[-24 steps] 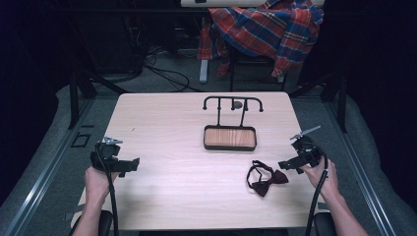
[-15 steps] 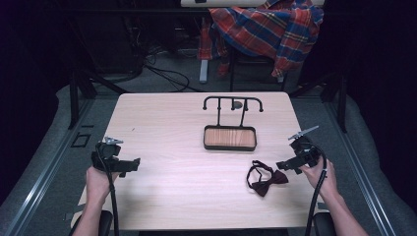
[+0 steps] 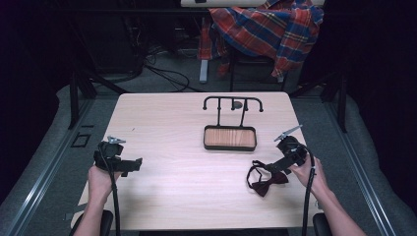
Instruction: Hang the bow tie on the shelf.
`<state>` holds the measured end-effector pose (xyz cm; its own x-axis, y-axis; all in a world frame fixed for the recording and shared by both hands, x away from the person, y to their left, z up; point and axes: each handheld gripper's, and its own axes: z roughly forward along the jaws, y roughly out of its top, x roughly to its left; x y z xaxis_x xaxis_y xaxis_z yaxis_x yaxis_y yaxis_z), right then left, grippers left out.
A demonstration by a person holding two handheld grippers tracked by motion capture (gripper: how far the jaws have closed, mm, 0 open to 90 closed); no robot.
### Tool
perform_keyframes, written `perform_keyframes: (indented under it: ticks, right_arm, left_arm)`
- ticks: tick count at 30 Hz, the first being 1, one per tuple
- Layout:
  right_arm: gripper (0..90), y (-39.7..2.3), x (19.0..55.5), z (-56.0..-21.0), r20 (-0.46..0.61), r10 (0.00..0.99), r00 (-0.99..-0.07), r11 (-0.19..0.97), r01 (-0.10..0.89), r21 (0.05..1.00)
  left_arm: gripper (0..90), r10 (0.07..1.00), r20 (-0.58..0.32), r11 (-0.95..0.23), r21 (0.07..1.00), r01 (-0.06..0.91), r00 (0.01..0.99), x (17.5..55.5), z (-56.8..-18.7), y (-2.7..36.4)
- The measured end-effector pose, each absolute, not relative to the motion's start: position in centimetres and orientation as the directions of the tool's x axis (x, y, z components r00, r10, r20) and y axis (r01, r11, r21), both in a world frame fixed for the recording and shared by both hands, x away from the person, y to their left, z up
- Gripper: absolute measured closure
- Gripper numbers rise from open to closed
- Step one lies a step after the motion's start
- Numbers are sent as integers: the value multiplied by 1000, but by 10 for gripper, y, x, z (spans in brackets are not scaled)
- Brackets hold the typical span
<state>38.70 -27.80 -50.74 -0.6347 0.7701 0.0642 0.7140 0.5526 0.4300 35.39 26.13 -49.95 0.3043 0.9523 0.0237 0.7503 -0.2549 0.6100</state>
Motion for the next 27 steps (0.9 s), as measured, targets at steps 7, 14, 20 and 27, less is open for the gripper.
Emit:
perform_keyframes:
  ticks: [7, 14, 20, 27]
  right_arm:
    - [335, -265, 393, -517, 77, 730, -679, 598, 690, 407]
    - [513, -256, 391, -525, 46, 715, -698, 643, 682, 347]
    - [578, -252, 391, -531, 21, 716, -697, 657, 684, 316]
    - [660, -250, 391, -535, -16, 722, -692, 667, 690, 282]
  left_arm:
    - [3, 952, 21, -256, 604, 755, 306, 355, -500, 262]
    - [3, 951, 20, -258, 602, 755, 309, 354, -500, 263]
    - [3, 949, 20, -262, 602, 755, 313, 354, -500, 262]
    - [3, 950, 22, -263, 597, 758, 312, 354, -500, 262]
